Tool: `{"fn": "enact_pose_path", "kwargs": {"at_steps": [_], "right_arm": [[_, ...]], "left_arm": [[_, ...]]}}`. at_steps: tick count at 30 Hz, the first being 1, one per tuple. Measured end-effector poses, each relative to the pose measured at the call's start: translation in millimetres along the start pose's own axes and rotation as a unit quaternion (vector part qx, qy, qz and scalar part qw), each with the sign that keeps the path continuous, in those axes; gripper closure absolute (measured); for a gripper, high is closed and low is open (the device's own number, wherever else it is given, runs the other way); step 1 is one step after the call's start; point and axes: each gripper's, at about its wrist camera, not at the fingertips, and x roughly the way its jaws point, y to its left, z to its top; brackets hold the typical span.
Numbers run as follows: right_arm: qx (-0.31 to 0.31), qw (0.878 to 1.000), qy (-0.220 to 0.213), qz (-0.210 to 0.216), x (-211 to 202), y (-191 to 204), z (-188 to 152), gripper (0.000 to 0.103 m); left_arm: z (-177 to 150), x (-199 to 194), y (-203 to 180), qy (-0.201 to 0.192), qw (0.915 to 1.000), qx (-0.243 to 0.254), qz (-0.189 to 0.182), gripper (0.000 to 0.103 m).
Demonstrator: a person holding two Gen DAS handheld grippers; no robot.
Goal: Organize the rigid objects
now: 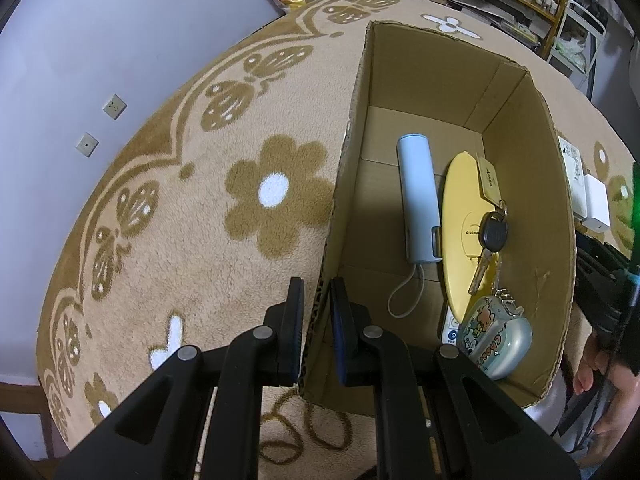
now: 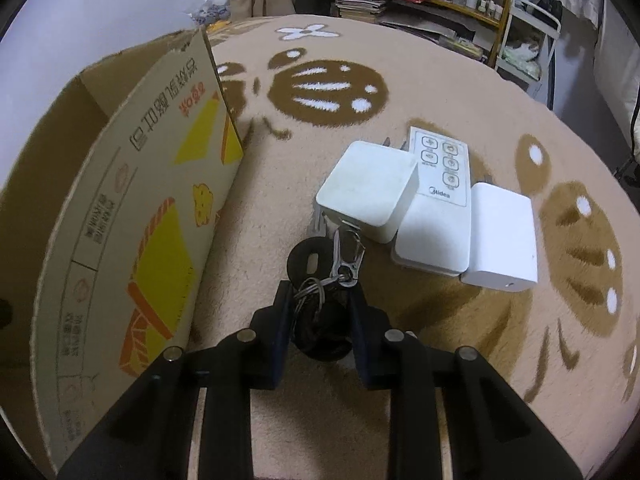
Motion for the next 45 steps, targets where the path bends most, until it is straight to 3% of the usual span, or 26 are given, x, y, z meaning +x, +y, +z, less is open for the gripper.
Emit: {"fn": "enact_pose_path", "kwargs": {"at_steps": [8, 15, 20, 28, 37, 45], "right_arm": [[0.020, 0.999, -0.012, 0.031, -16.3, -9.7, 7.7, 0.075], [0.046, 0.995, -0.018, 0.084, -32.4, -21.5, 16.8, 0.075], [0.080, 0.985, -0.054, 0.145, -53.7, -34.7, 26.0, 0.075], [0.066, 0.986, -0.096, 0.123, -87.9, -33.7, 37.2, 0.075], [0.027, 0.979, -0.142, 0.141, -129.8, -7.5, 44.3, 0.075], [-0.014, 0.973, -0.148, 0.177, -138.6, 44.4, 40.1, 0.075]], "left_arm": [[-0.4, -0.2, -0.7, -0.002, 1.0000, 0.002, 0.000, 0.091], [-0.7, -2.0, -2.2, -0.004, 1.0000, 0.001, 0.003, 0.091], [-0.6, -1.9, -2.4, -0.005, 1.0000, 0.003, 0.003, 0.091], [-0.5, -2.2, -2.0, -0.006, 1.0000, 0.005, 0.001, 0.092], [-0.5, -2.0, -1.1, -0.005, 1.0000, 0.004, -0.001, 0.092], [-0.6, -1.5, -2.4, -0.006, 1.0000, 0.006, 0.003, 0.092]]}}
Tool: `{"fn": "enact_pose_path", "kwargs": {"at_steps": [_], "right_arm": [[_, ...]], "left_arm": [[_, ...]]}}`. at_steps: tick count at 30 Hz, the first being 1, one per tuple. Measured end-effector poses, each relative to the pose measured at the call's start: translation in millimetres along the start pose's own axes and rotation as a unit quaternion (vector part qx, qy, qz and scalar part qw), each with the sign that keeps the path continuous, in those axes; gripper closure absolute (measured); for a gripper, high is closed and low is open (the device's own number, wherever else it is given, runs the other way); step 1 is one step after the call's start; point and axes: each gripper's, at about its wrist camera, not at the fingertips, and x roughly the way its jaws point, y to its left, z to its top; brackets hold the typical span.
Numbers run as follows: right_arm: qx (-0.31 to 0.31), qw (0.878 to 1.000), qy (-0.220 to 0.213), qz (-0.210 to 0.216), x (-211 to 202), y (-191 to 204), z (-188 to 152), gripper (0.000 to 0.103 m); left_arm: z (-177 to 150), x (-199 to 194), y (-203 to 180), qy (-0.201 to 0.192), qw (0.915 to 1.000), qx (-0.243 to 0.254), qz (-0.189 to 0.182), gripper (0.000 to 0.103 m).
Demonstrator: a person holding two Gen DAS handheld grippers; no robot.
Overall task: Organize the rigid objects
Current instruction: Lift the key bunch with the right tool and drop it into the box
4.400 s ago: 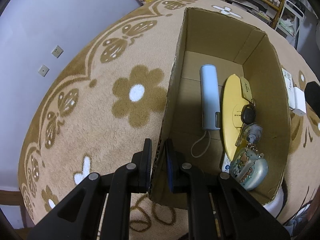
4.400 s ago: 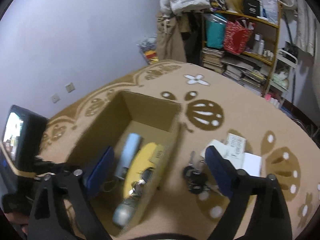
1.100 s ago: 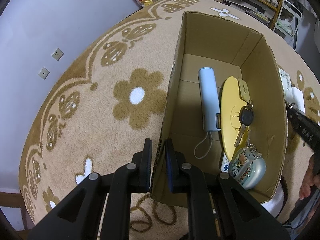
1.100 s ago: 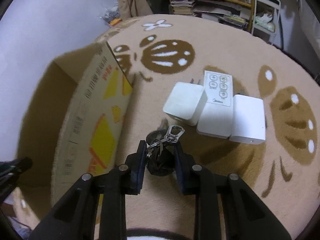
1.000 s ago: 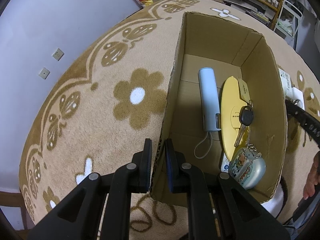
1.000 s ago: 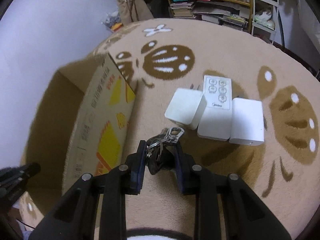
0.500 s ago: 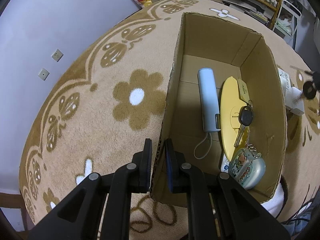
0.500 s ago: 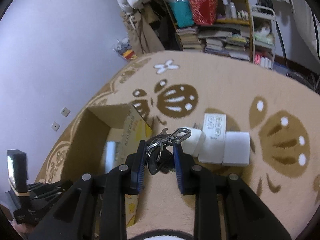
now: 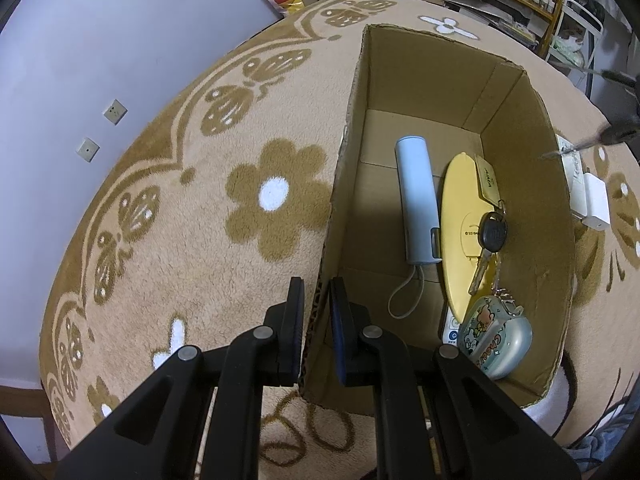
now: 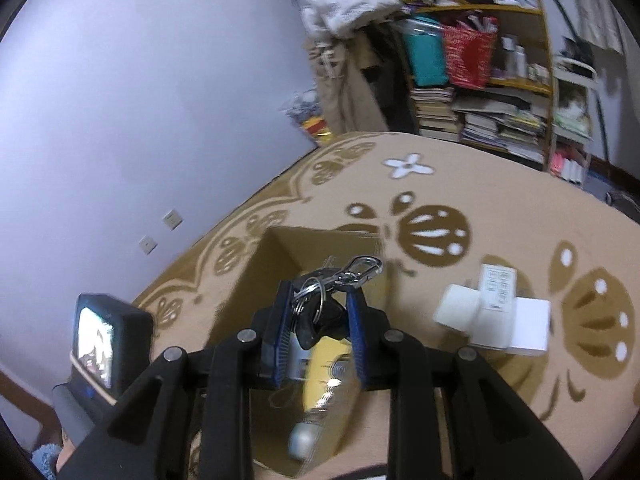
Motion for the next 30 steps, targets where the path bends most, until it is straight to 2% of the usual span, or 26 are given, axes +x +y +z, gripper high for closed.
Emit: {"fn": "enact_pose_path", "kwargs": {"at_steps": [5, 11, 16, 23, 26, 30], "right_arm": [[-0.029, 0.999, 0.021, -0.005, 17.9, 16.7, -8.4, 0.075], [-0.018, 0.998, 0.055, -0.012, 47.8, 6.0, -23.7, 0.075], [-0.019, 0.998, 0.055, -0.008, 51.0, 8.6, -24.5, 0.075], [-0.016, 0.998, 0.055, 0.024, 50.8, 17.2, -23.9, 0.075], [-0.004, 0.997, 0.077, 0.015, 61.7, 11.2, -28.9, 0.074], [-0.010, 0.997, 0.070, 0.010, 61.3, 6.4, -30.5, 0.074]], "left_arm": [[-0.5, -0.5, 0.3, -0.001, 1.0000, 0.001, -0.001, 0.092], [-0.2, -0.2, -0.5, -0.001, 1.0000, 0.007, 0.004, 0.092], [0.5, 0.3, 0.2, 0.000, 1.0000, 0.004, 0.001, 0.092], [0.5, 0.0, 0.0, 0.000, 1.0000, 0.000, 0.002, 0.092], [0.5, 0.3, -1.4, 0.000, 1.0000, 0.003, 0.004, 0.092], [0.4, -0.2, -1.7, -0.002, 1.0000, 0.003, 0.004, 0.092]]}}
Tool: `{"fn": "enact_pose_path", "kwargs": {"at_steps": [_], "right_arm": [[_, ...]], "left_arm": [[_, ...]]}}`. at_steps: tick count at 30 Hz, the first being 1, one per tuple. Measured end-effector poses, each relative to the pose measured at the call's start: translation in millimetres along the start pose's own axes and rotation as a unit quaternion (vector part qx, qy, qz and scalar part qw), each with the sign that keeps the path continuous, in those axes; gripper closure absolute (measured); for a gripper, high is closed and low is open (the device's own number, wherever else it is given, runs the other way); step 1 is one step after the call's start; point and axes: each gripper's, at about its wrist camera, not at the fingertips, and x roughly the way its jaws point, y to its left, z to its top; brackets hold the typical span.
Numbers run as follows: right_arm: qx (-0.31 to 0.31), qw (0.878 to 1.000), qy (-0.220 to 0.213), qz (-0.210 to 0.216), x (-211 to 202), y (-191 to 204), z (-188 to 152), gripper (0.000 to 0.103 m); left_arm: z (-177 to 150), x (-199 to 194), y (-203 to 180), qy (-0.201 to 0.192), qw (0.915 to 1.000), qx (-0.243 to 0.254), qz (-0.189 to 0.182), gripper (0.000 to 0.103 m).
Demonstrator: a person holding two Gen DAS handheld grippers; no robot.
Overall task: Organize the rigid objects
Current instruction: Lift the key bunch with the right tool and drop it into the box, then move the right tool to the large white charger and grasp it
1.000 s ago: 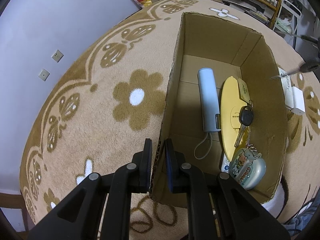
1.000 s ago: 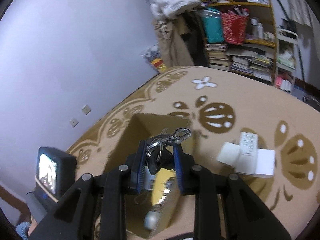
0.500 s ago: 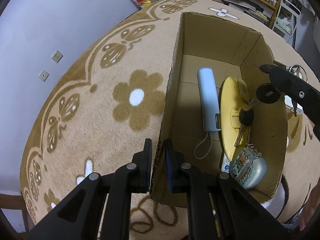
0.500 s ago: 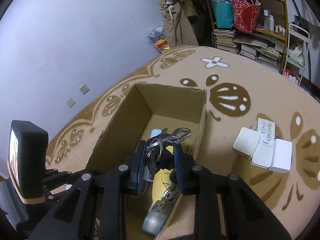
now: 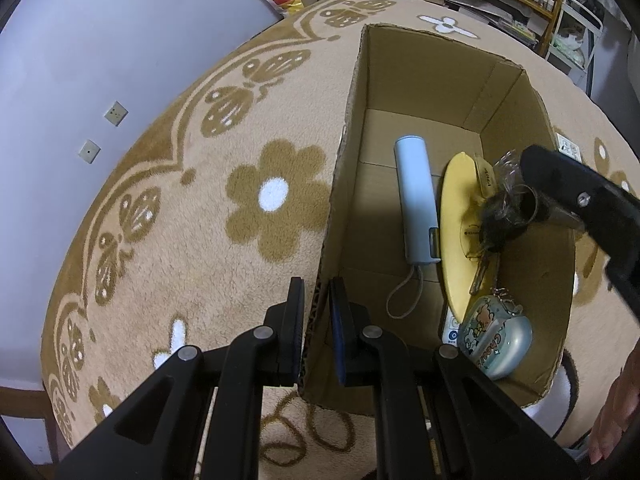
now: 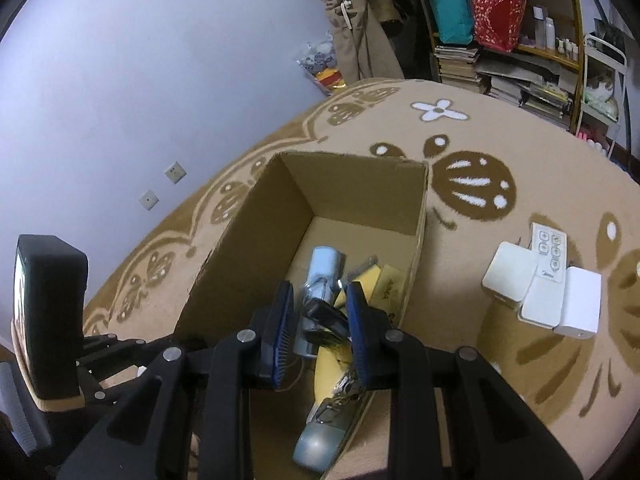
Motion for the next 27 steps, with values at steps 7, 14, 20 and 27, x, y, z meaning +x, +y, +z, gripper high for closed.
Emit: {"fn": "enact_pose_path", "kwargs": {"at_steps": [7, 14, 20, 27], "right_arm": [[-0.030, 0.999, -0.032, -0.031, -17.2, 1.9, 7.3, 0.070], [-0.014, 0.993, -0.074, -0.095, -32.7, -17.2, 18.4, 0.029], [0.020, 0.989, -0.072, -0.131, -34.7, -53.4, 23.1, 0.016], [0.077, 0.976, -0.051, -0.196, -27.4, -115.8, 18.4, 0.004]], "left_arm": [[-0.5, 0.3, -1.5, 0.001, 1.0000, 0.002, 0.003, 0.092], [-0.5, 0.2, -2.1, 0.001, 1.0000, 0.003, 0.004, 0.092], [0.3, 1.2, -2.0, 0.002, 1.0000, 0.007, 0.005, 0.092], [0.5, 1.6, -2.2, 0.002, 0.9999, 0.009, 0.006, 0.092]]}}
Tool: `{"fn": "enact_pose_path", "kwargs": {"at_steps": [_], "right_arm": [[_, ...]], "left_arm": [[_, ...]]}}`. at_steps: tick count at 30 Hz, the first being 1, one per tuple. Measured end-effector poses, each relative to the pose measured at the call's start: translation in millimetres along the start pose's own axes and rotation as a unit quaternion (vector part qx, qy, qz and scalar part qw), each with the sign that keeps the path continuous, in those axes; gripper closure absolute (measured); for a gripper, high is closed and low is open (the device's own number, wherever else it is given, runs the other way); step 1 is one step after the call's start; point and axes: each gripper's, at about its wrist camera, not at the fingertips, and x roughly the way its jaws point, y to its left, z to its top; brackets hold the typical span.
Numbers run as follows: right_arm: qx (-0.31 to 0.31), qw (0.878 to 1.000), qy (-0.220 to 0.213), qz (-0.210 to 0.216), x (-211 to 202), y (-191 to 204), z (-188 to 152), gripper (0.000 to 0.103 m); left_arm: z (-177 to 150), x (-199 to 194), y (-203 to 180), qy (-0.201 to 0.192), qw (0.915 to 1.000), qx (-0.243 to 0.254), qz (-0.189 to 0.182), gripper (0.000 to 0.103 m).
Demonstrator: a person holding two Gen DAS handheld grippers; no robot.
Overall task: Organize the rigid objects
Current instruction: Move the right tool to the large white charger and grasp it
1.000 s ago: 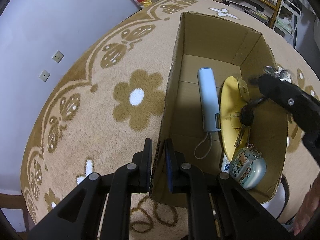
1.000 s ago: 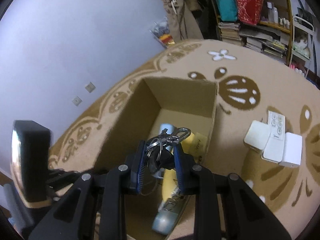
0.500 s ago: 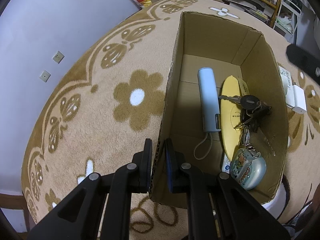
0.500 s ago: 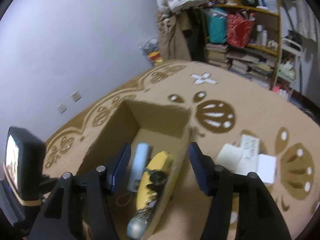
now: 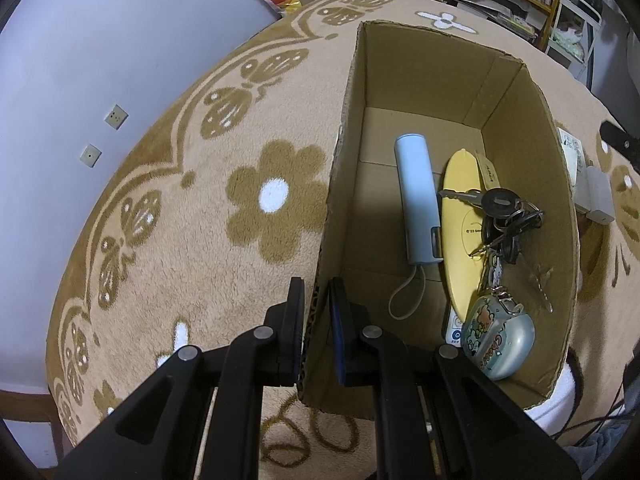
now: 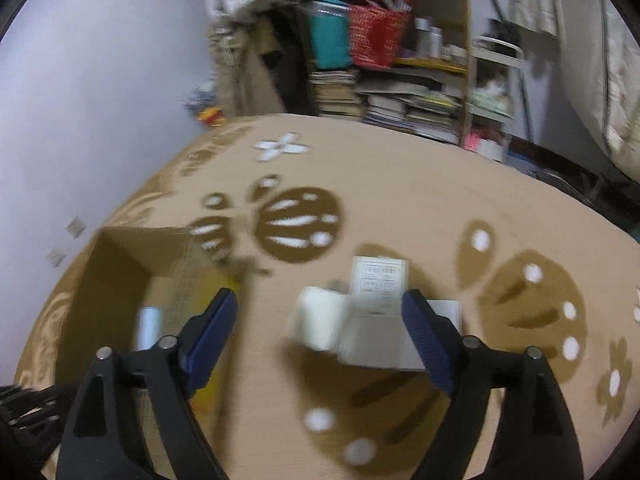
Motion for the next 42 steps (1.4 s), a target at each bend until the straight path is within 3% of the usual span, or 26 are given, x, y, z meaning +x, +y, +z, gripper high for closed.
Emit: {"fn": "enact_pose_path", "kwargs": {"at_steps": [2, 10, 16, 19, 23, 25, 29, 36, 37, 42], "right_arm": [[0.008, 0.999, -0.002, -0.036, 8.9, -15.1, -1.9, 0.000], [0.011, 0.995, 0.028, -0.090, 44.2, -50.9, -13.6, 0.000], [0.030, 0.994, 0.039, -0.095, 54.4, -66.4, -19.9, 0.000], [0.027, 0.992, 0.067, -0.102, 61.7, -70.0, -26.0, 0.000], [0.051, 0.992, 0.061, -0.093, 62.6, -81.6, -36.9, 0.001], [0.070, 0.992, 0.067, -0.081, 65.2, -90.4, -40.7, 0.008], [0.090, 0.992, 0.071, -0.055, 66.9, -98.4, -45.4, 0.008], [0.051, 0.992, 0.068, -0.096, 66.0, -83.3, -42.3, 0.009], [0.040, 0.991, 0.067, -0.108, 65.2, -80.2, -41.5, 0.010], [0.019, 0.987, 0.087, -0.131, 69.7, -72.7, -44.1, 0.042]], "left_arm": [[0.1, -0.1, 0.0, 0.000, 1.0000, 0.001, 0.001, 0.092], [0.2, 2.6, 0.2, 0.005, 1.0000, 0.004, 0.000, 0.092], [-0.1, 3.1, 1.3, 0.006, 1.0000, 0.002, -0.002, 0.092], [-0.1, 3.2, 1.0, 0.006, 1.0000, 0.002, -0.001, 0.092], [-0.2, 3.0, -0.4, 0.007, 1.0000, 0.002, 0.000, 0.092], [-0.3, 2.9, -0.2, 0.007, 1.0000, 0.001, 0.000, 0.092], [-0.5, 3.0, -0.4, 0.007, 1.0000, 0.004, 0.001, 0.092], [0.1, 3.1, -2.2, 0.007, 0.9999, 0.006, 0.005, 0.092], [-0.2, 3.0, -2.3, 0.007, 1.0000, 0.005, 0.004, 0.092], [0.7, 3.2, -3.8, 0.006, 0.9999, 0.004, 0.007, 0.092]]}}
